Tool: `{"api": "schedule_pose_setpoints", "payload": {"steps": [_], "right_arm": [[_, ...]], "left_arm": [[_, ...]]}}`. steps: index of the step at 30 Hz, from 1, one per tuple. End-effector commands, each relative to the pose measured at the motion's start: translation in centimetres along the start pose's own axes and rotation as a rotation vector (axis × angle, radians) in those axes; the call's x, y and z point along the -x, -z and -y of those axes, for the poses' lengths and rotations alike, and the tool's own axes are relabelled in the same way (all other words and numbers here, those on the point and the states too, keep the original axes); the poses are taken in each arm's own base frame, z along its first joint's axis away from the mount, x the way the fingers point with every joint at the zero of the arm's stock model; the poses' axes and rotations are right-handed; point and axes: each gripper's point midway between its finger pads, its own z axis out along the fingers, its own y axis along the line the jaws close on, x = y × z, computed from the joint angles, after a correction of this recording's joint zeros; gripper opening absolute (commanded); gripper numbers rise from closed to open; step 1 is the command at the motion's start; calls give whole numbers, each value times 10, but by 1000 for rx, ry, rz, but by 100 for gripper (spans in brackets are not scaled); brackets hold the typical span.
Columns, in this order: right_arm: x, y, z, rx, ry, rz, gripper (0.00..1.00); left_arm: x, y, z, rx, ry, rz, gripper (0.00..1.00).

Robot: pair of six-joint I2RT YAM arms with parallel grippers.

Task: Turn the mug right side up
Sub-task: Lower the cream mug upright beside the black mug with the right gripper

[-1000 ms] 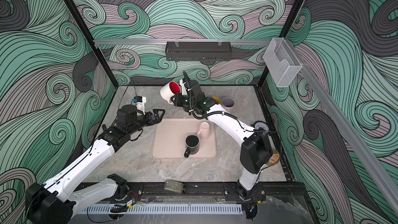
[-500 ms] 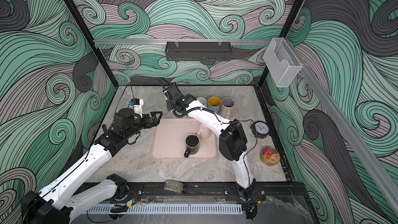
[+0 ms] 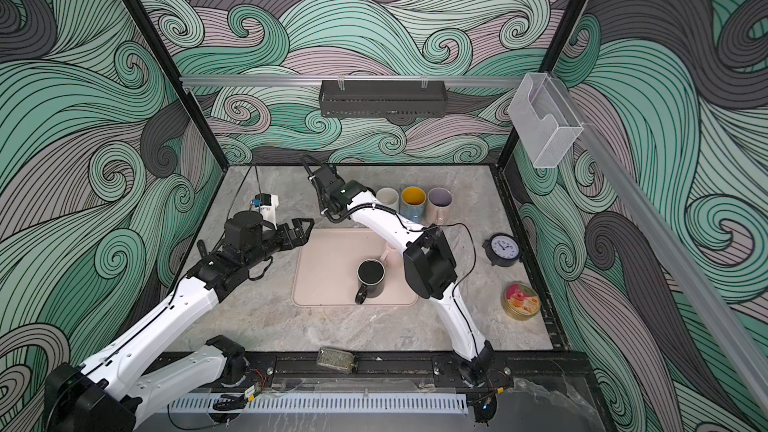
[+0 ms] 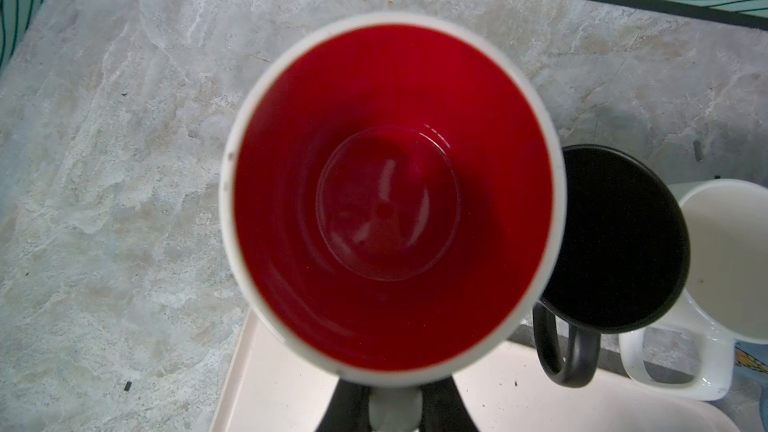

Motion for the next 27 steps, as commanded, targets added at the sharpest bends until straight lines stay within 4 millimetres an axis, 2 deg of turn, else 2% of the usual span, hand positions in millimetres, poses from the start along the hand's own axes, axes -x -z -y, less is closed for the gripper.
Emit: {"api": "schedule_pose_setpoints", "payload": {"steps": [1,13,27], "right_arm": [[21,-1,-1,7,-57,58,0],[-5,-43,2,-31,-84,-16,0],[-24,-63,10,-47,-123,-57,0]], "left_arm": [[4,-1,-3,15,-3,11,99],[-10,-10,-11,20,14,-11,98],[-17,-14,-16,24,23,-21,99]]}}
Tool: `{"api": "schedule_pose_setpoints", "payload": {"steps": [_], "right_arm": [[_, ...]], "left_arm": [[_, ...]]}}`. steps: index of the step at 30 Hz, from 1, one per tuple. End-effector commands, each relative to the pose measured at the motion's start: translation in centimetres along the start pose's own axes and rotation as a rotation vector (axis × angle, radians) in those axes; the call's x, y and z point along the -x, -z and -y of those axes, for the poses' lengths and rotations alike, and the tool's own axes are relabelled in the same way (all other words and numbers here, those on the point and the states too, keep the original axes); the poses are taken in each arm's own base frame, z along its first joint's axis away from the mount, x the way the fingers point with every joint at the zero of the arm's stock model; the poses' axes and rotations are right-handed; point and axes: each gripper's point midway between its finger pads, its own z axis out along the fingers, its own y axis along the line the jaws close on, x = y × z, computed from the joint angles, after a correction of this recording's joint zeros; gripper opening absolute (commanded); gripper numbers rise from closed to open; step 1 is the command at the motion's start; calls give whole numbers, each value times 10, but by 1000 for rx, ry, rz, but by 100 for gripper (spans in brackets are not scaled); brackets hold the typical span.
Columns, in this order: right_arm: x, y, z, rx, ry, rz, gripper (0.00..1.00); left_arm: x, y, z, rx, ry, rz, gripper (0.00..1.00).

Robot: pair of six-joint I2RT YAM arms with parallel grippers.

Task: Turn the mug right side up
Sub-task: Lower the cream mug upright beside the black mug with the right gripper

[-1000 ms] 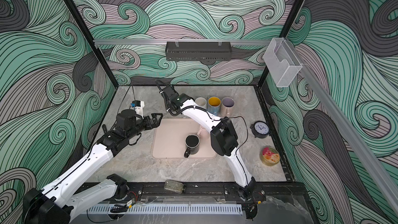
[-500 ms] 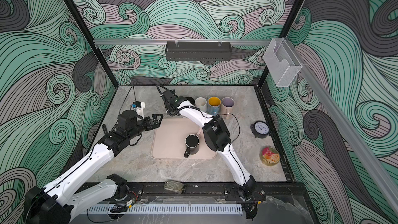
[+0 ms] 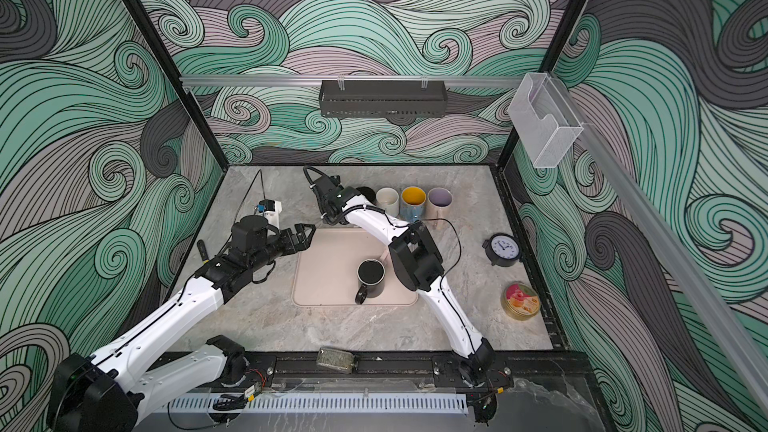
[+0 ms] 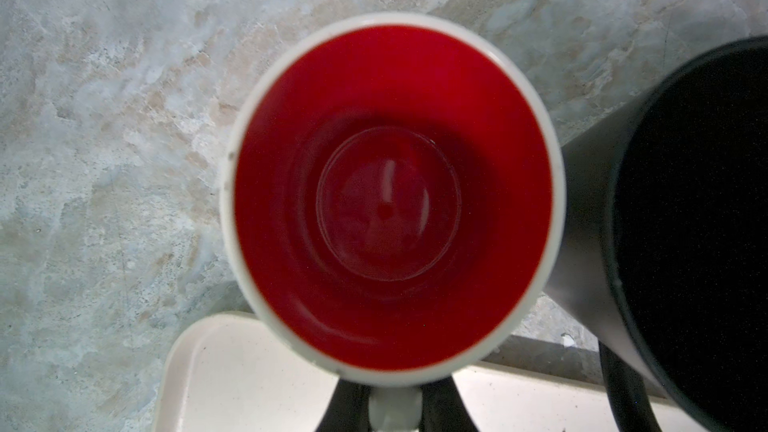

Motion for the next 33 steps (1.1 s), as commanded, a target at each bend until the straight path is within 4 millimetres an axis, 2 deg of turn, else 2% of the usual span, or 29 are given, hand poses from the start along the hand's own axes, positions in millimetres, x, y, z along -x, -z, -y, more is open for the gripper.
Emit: {"api": "schedule_pose_setpoints", "payload": {"steps": [1,9,19,28,33], "right_arm": [[11,-2,2,2,-49,45,0],[4,-9,9,-25,-57,46,0],[5,-6,13,-65,-54,73,0],[2,-2,11,-69,-70,72,15],[2,2,5,-45,-63,70,20]], "left_arm": [[5,-1,1,-10,7,16,99],[2,-3,0,-5,11,8,99],[0,-5,-2,2,6,-1,99],[-2,-5,-2,1,8,-6,99],[-3,-6,-2,-5,8,-11,99]]}}
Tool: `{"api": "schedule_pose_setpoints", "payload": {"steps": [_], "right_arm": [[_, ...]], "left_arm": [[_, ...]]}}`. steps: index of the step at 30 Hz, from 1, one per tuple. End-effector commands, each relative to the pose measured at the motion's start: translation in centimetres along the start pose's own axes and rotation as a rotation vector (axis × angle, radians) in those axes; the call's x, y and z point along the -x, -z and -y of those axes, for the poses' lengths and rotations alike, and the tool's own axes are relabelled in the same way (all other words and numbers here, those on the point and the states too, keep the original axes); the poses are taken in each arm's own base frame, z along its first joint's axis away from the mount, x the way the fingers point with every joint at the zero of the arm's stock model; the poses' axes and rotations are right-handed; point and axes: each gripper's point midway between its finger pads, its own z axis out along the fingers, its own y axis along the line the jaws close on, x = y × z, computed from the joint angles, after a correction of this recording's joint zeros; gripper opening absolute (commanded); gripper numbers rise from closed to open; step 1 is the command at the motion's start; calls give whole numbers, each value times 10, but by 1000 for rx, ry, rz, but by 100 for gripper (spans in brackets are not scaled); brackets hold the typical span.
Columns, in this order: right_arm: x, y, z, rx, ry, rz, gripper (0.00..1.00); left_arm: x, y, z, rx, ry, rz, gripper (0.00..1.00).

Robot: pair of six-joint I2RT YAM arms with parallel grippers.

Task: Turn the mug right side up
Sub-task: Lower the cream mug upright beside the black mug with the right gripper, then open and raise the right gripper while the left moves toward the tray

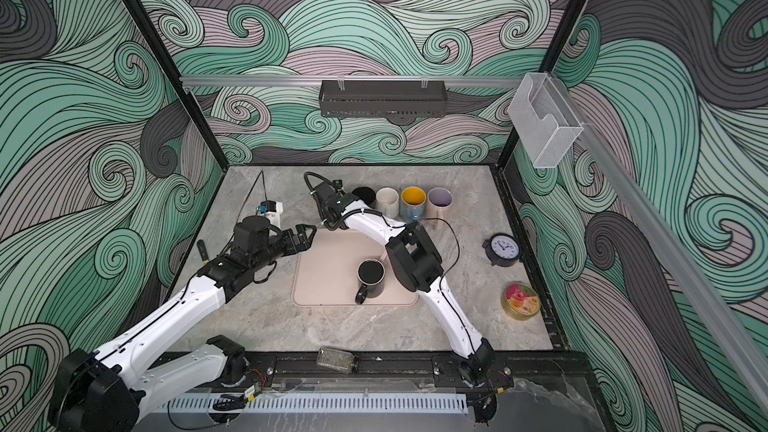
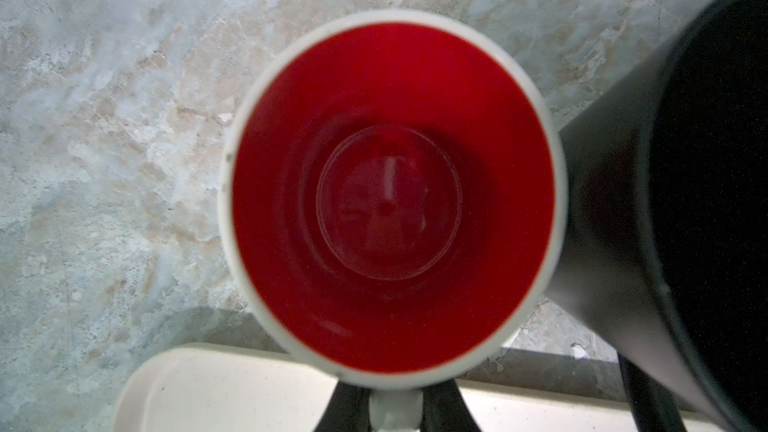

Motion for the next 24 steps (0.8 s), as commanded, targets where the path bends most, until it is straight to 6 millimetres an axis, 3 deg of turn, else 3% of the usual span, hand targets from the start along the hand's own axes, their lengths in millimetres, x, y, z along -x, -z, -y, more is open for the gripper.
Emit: {"api": "schedule_pose_setpoints", "payload": {"steps": [1,14,24], "right_arm": [[13,18,-1,7,-32,39,20],[18,37,-6,49,-28,43,27],[38,82,-9,147,2,99,41]], "left_arm": [[2,-1,1,-13,3,3,99],[1,-2,3,-19,1,-3,99],[0,-2,2,-9,6,-18,98]]}}
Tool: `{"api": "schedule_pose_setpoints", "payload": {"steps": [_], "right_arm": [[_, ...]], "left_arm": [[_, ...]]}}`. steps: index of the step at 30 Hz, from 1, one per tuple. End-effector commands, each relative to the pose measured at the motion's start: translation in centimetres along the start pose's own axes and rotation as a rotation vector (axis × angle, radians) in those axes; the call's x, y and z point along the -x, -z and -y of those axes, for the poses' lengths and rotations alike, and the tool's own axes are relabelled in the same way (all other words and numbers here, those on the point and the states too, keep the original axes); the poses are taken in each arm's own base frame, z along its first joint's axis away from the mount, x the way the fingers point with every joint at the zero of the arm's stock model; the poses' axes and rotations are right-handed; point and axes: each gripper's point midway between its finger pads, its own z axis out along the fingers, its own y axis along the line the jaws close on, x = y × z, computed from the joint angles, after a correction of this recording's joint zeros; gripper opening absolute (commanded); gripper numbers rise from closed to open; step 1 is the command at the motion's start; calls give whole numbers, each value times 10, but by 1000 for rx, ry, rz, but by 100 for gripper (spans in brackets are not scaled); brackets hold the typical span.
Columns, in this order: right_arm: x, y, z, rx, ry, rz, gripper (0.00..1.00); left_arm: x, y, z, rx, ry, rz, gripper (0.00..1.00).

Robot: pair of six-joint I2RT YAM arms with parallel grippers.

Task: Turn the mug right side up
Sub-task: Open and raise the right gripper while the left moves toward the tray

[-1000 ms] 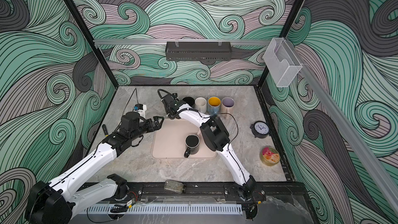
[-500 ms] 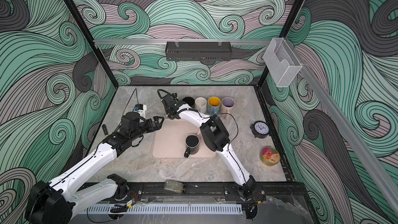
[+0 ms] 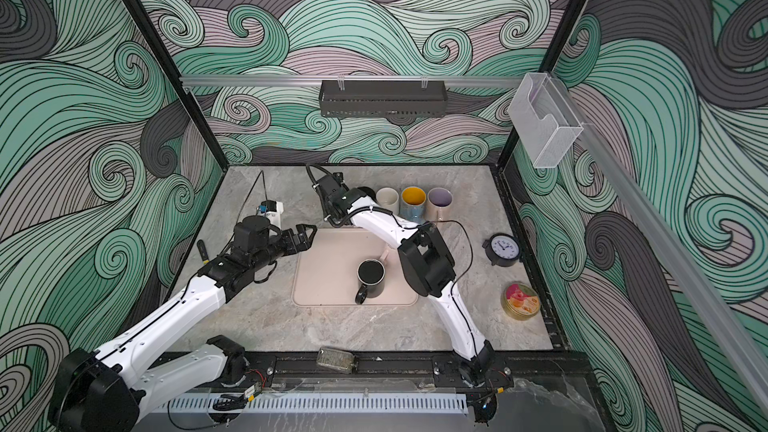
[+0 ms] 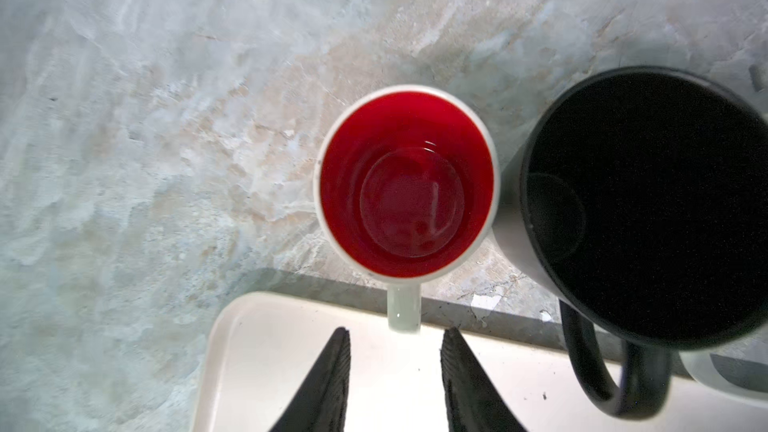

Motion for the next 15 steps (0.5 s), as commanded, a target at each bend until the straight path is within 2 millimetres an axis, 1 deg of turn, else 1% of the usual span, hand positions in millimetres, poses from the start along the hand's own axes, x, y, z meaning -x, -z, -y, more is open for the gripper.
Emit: {"api": "schedule_pose_setpoints", "payload": {"steps": [1,2,6,8,11,15], "right_arm": [[18,29,-8,67,5,46,42],[18,32,-9,81,9,45,42],[23,55,-11,173,18,77,42],[24,68,-7,211,15,97,41],[19,85,3,234,17,107,41],[5,102,22,223,23,94,42]], "left_arm": [[-1,-1,0,4,0,-22,98],[-2,-1,0,3,-8,-31,98],[-12,-2,0,3,-47,-93,98],[-14,-2,-1,14,-52,-114,97],[-18,-2,-1,12,-51,-134,97],[-25,-2,5,-8,-56,-168,96]]}}
